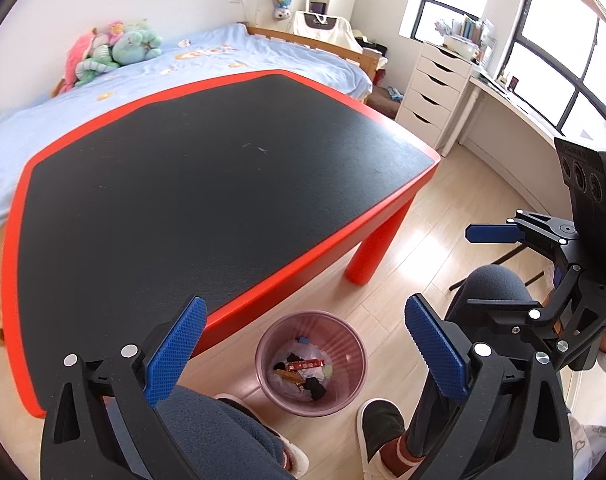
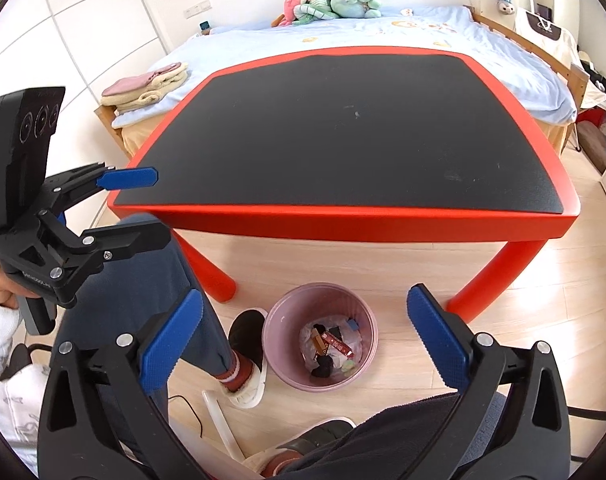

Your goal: Collect trash

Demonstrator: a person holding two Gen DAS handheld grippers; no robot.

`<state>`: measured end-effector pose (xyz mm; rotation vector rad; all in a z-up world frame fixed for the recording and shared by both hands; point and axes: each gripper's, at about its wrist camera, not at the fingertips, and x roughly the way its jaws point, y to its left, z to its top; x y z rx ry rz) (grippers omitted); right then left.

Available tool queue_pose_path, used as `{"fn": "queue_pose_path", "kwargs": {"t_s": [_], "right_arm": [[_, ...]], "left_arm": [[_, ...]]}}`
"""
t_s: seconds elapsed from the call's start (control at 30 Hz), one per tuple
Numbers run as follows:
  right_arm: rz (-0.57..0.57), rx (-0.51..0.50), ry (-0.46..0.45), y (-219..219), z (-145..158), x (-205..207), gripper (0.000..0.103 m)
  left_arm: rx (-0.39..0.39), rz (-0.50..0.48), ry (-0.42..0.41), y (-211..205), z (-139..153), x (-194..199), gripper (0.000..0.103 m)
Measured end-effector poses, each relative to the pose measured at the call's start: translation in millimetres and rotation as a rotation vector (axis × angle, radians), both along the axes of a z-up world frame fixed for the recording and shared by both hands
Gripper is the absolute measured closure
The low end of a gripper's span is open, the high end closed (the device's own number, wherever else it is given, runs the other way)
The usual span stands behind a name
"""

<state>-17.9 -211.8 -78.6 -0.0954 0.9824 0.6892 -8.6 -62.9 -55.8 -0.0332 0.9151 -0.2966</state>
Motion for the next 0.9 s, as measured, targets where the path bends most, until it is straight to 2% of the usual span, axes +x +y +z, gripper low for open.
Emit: {"fn": "queue_pose_path", "kwargs": {"t_s": [0.23,0.57,0.77,0.9], "right_arm": [[-0.036,0.007,-0.008,7,19,18,0.003],[-0.051,0.011,-0.135,31,72,59,0.003],[-0.061,0.009,-0.174,41,90,83,0.003],[-0.061,0.005,-0.183,47,94,94,0.003]], "left_arm": [[-0.005,0.062,-0.035,21,18,6,0.007],[0.030,0.163,-0.109,53,47,23,0.007],[0.041,0.201,-0.136,65,63,37,0.007],[0.015,0.220,-0.129,70,66,47,0.006]]}}
